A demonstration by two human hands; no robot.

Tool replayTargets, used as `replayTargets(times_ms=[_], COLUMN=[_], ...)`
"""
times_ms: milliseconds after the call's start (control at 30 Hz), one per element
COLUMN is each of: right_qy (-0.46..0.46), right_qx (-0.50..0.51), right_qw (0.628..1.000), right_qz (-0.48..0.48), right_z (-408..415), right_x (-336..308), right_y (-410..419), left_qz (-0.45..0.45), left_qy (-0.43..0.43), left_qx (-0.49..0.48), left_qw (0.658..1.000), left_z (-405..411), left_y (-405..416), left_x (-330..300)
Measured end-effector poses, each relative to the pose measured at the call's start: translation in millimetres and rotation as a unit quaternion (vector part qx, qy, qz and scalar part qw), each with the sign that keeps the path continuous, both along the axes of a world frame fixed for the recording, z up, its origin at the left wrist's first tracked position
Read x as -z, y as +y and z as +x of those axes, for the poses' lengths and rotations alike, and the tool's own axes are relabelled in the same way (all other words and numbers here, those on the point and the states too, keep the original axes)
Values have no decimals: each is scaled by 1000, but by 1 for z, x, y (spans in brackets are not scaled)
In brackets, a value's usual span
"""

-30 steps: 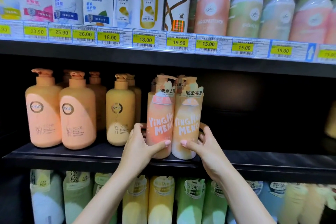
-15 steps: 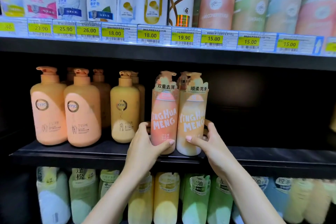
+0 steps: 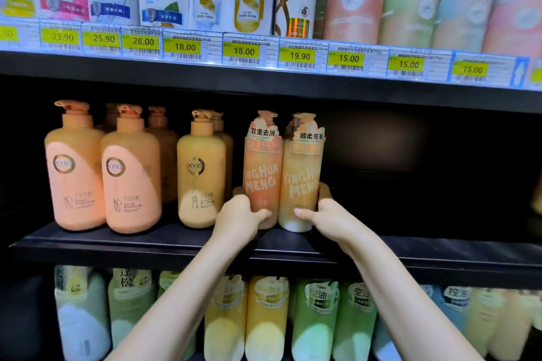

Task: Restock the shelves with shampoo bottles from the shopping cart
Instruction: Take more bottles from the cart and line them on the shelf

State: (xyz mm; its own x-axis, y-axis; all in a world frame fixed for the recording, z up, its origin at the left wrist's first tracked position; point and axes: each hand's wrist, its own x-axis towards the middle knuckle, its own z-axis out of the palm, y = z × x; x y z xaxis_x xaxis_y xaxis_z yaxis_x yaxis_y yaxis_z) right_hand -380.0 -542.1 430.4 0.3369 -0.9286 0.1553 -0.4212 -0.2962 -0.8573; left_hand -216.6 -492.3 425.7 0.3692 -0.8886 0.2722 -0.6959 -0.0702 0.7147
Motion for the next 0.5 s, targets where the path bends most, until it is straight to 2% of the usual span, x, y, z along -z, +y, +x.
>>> replayTargets(times_ms=[100,200,267,367,500], right_qy=[4,-76,-97,-70,-43], right_qx=[17,30,40,50,68], right_qw=[1000,995,991,993,994], right_qz=[-12,-65,-80,-76,-71], right_z=[4,9,10,10,8], right_x=[2,8,13,15,16], right_y=[-12,-11,-11,-14,-16], left_qz=[6,-21,-36,-49,-54], left_qy=[-11,22,46,45,-5], left_qx=[-18,-22,-12,-11,-29], left_qw=[1000,999,998,998,998], left_z=[-3,-4,-3,0,1], left_y=[-6,-7,-9,-10,-13], left_x=[-1,1,3,8,12])
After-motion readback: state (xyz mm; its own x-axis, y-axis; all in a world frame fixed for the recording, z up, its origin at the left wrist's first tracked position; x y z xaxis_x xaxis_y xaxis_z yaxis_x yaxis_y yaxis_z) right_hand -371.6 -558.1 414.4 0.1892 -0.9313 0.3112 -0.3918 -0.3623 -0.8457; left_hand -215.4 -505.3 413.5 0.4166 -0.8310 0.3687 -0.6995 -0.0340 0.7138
